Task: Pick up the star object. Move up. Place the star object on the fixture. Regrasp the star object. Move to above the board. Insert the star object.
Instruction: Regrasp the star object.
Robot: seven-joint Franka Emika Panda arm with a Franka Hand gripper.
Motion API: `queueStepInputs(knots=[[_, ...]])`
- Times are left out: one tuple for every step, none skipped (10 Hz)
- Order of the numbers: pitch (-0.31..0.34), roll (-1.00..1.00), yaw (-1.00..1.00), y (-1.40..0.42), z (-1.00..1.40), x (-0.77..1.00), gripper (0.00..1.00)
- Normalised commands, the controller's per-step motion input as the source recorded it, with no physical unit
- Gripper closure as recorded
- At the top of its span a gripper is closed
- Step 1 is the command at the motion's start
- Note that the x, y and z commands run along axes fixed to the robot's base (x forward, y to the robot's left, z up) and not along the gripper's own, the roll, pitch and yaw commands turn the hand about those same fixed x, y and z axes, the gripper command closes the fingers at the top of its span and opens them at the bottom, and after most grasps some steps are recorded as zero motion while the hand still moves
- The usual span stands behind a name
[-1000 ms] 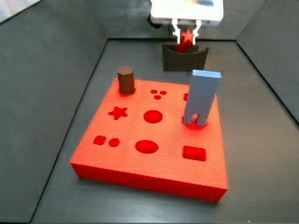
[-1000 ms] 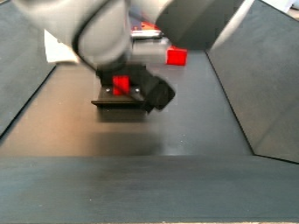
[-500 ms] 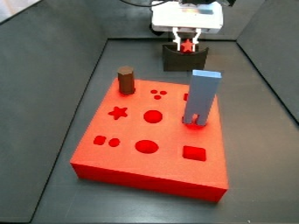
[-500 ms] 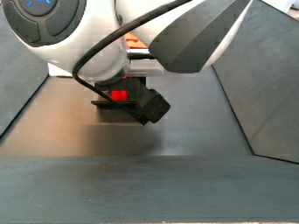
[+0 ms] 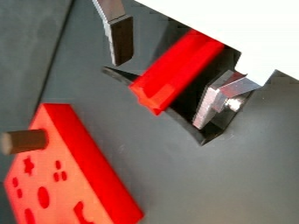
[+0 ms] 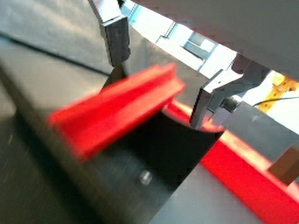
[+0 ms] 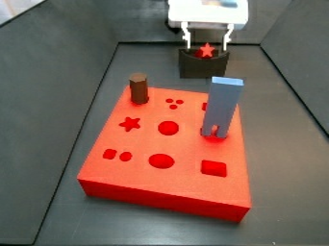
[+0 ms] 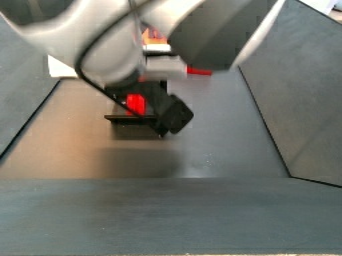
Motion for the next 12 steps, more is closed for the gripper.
queueStepInputs(knots=[[0.020, 0.05, 0.00, 0.00, 1.00, -0.04, 0.00], [0.023, 0.05, 0.00, 0.01, 1.00, -0.04, 0.00], [0.041, 0.05, 0.00, 0.01, 0.83, -0.04, 0.00], [0.048, 0.04, 0.00, 0.01, 0.71, -0.04, 0.00], [0.061, 0.04, -0.01, 0.01, 0.46, -0.03, 0.00], [0.066, 0.04, -0.02, 0.01, 0.27, -0.02, 0.00], [0.057, 1.00, 0.03, -0.83, 0.93, -0.13, 0.00], [0.056, 1.00, 0.03, -0.81, 0.84, -0.12, 0.00], [0.043, 1.00, 0.03, -0.65, 0.67, -0.12, 0.00], [0.036, 1.00, 0.03, -0.49, 0.48, -0.12, 0.00], [0.033, 1.00, 0.03, -0.26, 0.18, -0.07, 0.00], [0.033, 1.00, 0.03, -0.15, 0.07, -0.05, 0.00]])
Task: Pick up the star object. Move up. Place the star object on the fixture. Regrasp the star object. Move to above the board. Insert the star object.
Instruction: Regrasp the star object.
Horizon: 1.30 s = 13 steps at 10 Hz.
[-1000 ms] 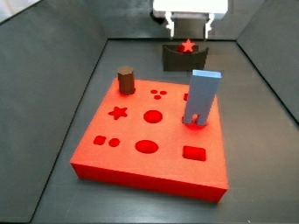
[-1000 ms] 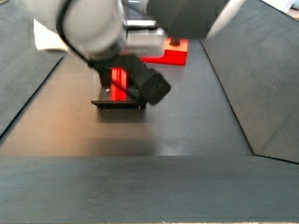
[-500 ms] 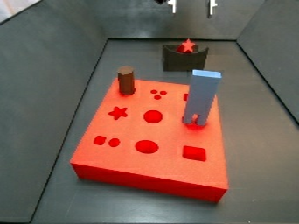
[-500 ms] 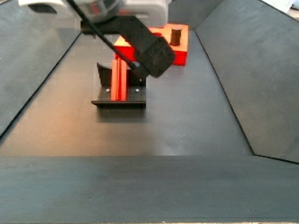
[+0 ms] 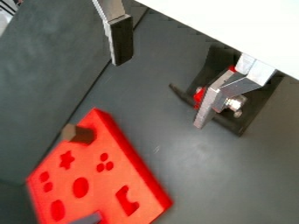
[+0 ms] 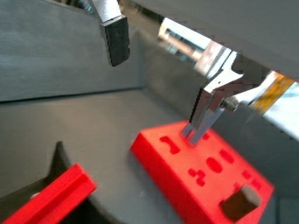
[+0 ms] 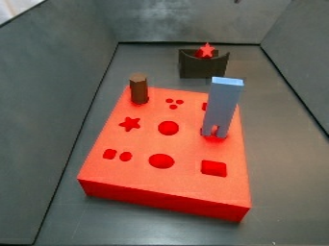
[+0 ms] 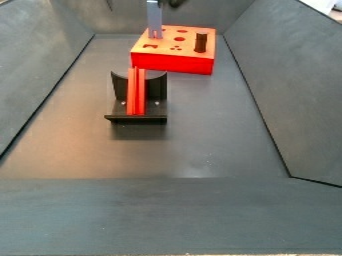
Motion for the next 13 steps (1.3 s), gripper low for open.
queueStepInputs(knots=[[0.036, 1.00, 0.03, -0.04, 0.03, -0.01, 0.00], [0.037, 1.00, 0.03, -0.04, 0.03, -0.01, 0.00], [0.032, 1.00, 0.03, -0.04, 0.02, -0.02, 0.00], [0.029, 1.00, 0.03, -0.03, 0.02, -0.02, 0.00], [0.023, 1.00, 0.03, -0.03, 0.01, -0.03, 0.00], [0.018, 1.00, 0.03, -0.02, 0.00, -0.03, 0.00], [0.012, 1.00, 0.03, -0.02, 0.00, -0.02, 0.00], [0.009, 1.00, 0.03, -0.02, 0.00, -0.02, 0.00], [0.006, 1.00, 0.03, -0.02, 0.00, -0.02, 0.00], [0.007, 1.00, 0.03, -0.02, 0.00, -0.02, 0.00], [0.011, 1.00, 0.03, -0.02, 0.01, -0.01, 0.00], [0.015, 1.00, 0.04, -0.02, 0.01, 0.00, 0.00], [0.020, 1.00, 0.04, -0.02, 0.00, 0.01, 0.00]])
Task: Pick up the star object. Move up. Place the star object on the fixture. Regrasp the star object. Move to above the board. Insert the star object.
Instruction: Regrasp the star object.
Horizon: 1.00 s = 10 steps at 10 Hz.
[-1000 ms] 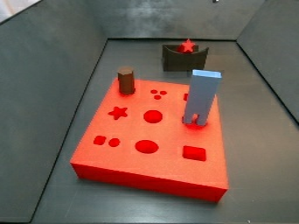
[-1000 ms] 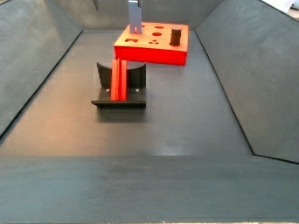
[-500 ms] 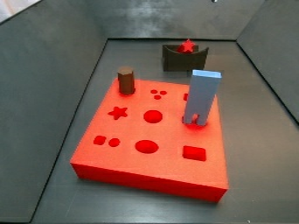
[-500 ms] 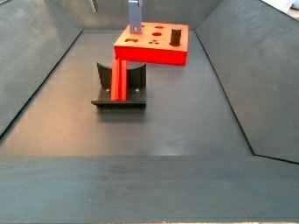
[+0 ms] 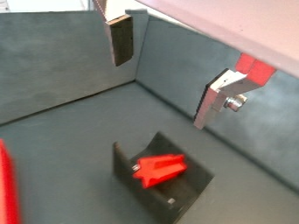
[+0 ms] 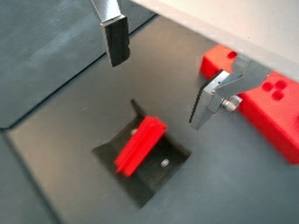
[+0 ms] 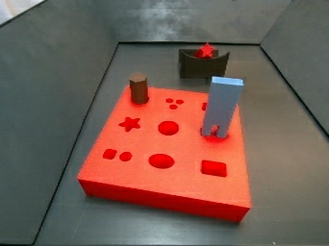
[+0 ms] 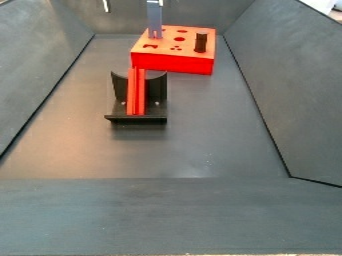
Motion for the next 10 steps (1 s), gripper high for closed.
queueStepInputs(knots=[[0.027, 1.00, 0.04, -0.02, -0.01, 0.03, 0.00], [0.041, 1.00, 0.04, -0.03, -0.01, 0.04, 0.00], [0.052, 1.00, 0.05, -0.03, -0.01, 0.05, 0.00], [0.068, 1.00, 0.05, -0.03, -0.01, 0.07, 0.00], [0.088, 1.00, 0.06, -0.03, -0.01, 0.08, 0.00], [0.119, 1.00, 0.08, -0.04, -0.02, 0.10, 0.00], [0.150, 1.00, 0.09, -0.04, -0.02, 0.10, 0.00], [0.169, 1.00, 0.11, -0.04, -0.02, 0.11, 0.00], [0.187, 0.88, 0.15, -0.04, -0.02, 0.11, 0.00], [0.176, 0.70, 0.16, -0.05, -0.02, 0.11, 0.00]])
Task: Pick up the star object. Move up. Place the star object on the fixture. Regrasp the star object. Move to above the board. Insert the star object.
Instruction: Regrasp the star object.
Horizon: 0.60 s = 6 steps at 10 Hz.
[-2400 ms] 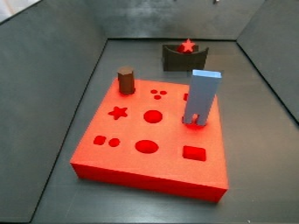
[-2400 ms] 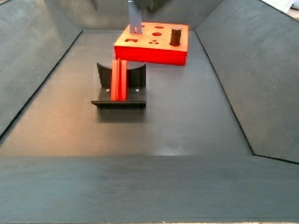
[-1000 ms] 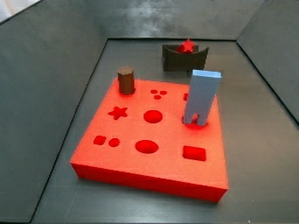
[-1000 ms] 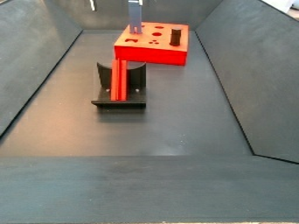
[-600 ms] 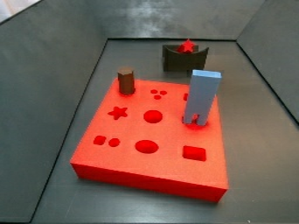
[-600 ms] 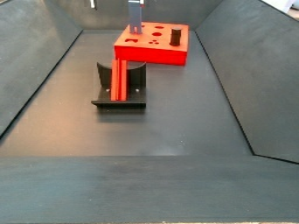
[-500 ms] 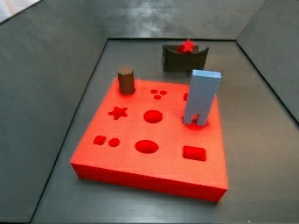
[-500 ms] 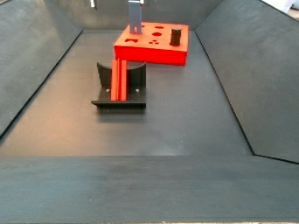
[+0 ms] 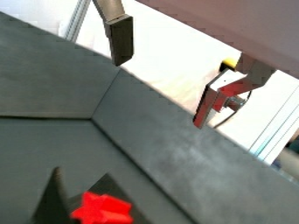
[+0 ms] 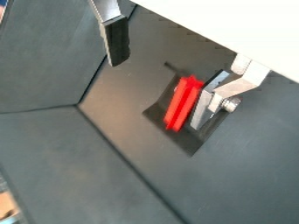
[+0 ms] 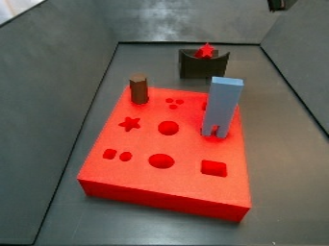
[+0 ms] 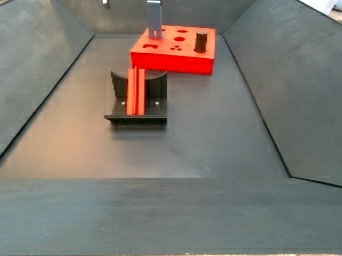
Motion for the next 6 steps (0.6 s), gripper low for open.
queueStepInputs(knots=[[0.154, 0.46, 0.19, -0.05, -0.02, 0.11, 0.00], [0.122, 0.27, 0.20, -0.04, -0.01, 0.11, 0.00], [0.088, 0.20, 0.20, -0.04, -0.01, 0.10, 0.00], [0.064, 0.19, 0.20, -0.04, -0.01, 0.09, 0.00], [-0.036, 0.17, 0.14, 0.07, -1.00, 0.04, 0.00], [-0.047, 0.17, 0.12, 0.07, -1.00, 0.04, 0.00]])
